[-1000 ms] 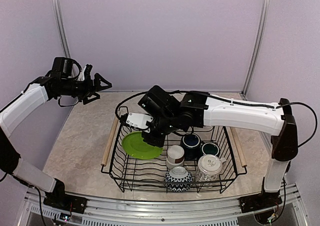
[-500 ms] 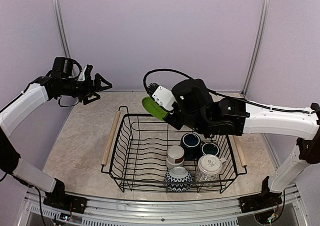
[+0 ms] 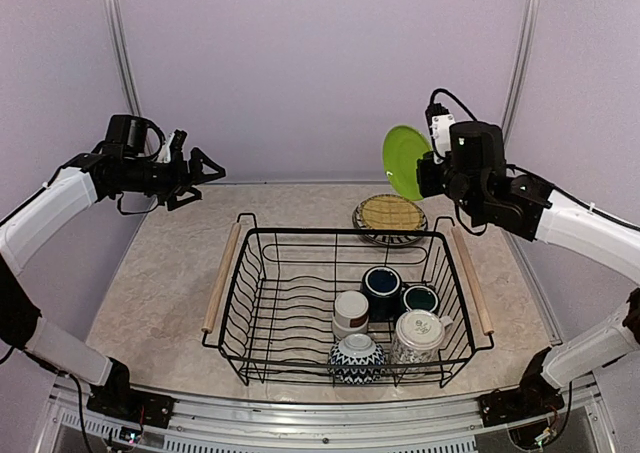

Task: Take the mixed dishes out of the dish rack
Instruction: Place the plate with another plate.

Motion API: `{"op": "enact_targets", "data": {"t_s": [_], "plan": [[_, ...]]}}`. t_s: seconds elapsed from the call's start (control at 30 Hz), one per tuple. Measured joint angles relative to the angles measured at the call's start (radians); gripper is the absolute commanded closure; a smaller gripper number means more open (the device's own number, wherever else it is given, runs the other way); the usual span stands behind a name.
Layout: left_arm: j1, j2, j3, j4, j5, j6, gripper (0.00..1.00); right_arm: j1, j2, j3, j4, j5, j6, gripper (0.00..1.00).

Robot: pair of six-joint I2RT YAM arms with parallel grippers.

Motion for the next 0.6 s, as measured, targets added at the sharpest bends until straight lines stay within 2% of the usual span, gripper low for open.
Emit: {"op": "enact_targets", "data": {"t_s": [0.17, 0.33, 0.6], "plan": [[0.0, 0.0, 0.0, -0.002, 0.0, 0.0, 0.01, -0.243, -0.076, -0.042, -0.006, -0.249, 0.174, 1.0], [0.0, 0.0, 0.0, -0.003, 0.0, 0.0, 0.01, -0.455, -0.087, -0.066, 0.016, -0.514, 0.291, 1.0], [0.0, 0.0, 0.0, -0.003, 0.0, 0.0, 0.01, -0.663, -0.003, -0.107, 0.069, -0.804, 0.354, 1.0]]}}
